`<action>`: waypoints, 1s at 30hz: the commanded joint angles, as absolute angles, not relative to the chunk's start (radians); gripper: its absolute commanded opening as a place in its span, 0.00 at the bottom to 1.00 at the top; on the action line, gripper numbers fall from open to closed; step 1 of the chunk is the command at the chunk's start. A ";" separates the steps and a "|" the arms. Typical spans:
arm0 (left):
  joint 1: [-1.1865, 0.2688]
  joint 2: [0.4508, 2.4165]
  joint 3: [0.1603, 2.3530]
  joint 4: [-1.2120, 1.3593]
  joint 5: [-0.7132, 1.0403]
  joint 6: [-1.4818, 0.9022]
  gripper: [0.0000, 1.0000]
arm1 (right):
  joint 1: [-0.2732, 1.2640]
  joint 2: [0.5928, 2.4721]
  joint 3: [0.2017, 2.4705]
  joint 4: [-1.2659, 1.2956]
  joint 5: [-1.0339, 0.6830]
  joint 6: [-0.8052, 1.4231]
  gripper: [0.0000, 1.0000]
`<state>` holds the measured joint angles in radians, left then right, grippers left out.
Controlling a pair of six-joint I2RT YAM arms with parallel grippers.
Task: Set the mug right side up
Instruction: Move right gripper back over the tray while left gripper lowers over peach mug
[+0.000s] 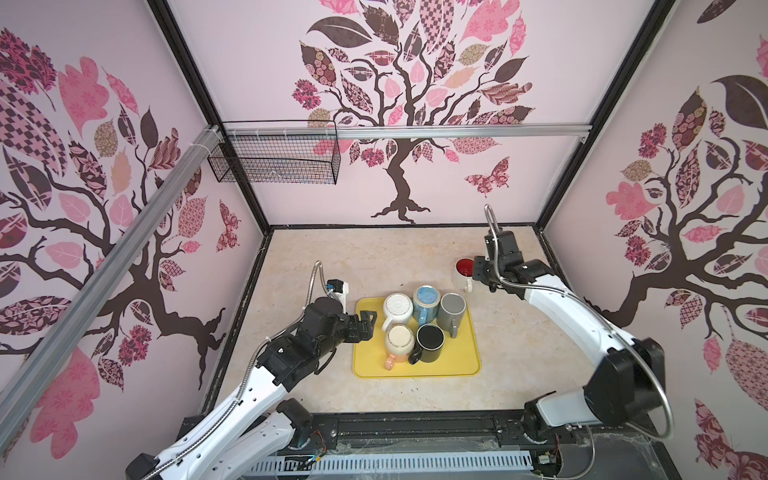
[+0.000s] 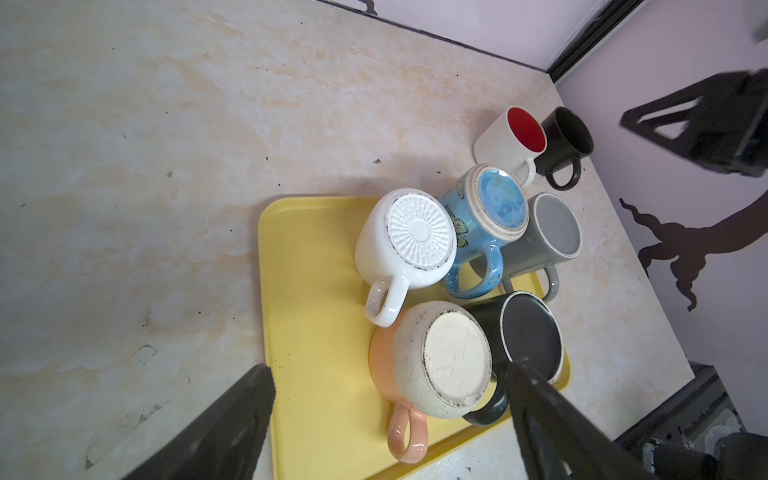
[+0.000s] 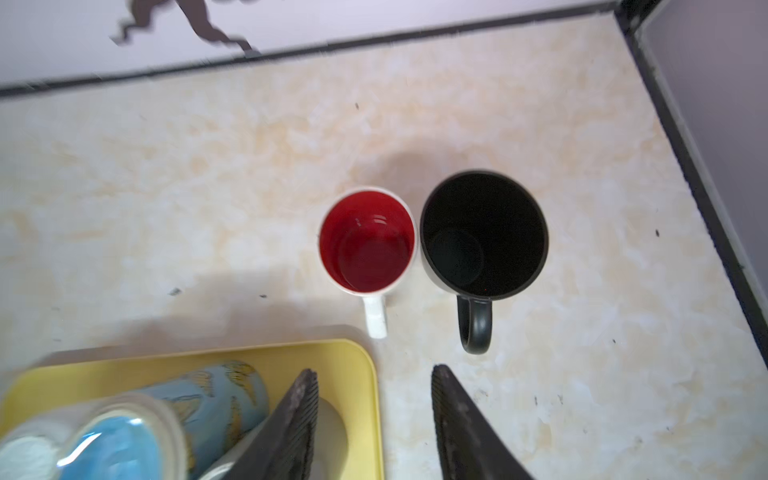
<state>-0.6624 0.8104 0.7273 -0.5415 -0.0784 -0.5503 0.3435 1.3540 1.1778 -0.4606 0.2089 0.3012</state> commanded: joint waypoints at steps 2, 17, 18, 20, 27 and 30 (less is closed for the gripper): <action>-0.697 0.823 0.671 -0.499 -0.086 -0.569 0.85 | 0.483 1.180 1.105 -0.406 0.176 0.341 0.48; -1.048 0.857 0.611 -0.607 -0.363 -0.686 0.77 | 0.827 1.023 0.924 -0.483 0.188 0.438 0.48; -1.049 0.851 0.608 -0.606 -0.356 -0.684 0.76 | 0.828 1.017 0.910 -0.483 0.186 0.447 0.47; -1.049 0.847 0.603 -0.603 -0.338 -0.681 0.74 | 0.828 1.004 0.889 -0.488 0.179 0.464 0.47; -1.056 0.921 0.583 -0.563 -0.268 -0.670 0.67 | 0.841 0.974 0.864 -0.521 0.138 0.495 0.45; -1.075 0.971 0.582 -0.534 -0.270 -0.668 0.62 | 0.841 0.979 0.879 -0.529 0.175 0.466 0.45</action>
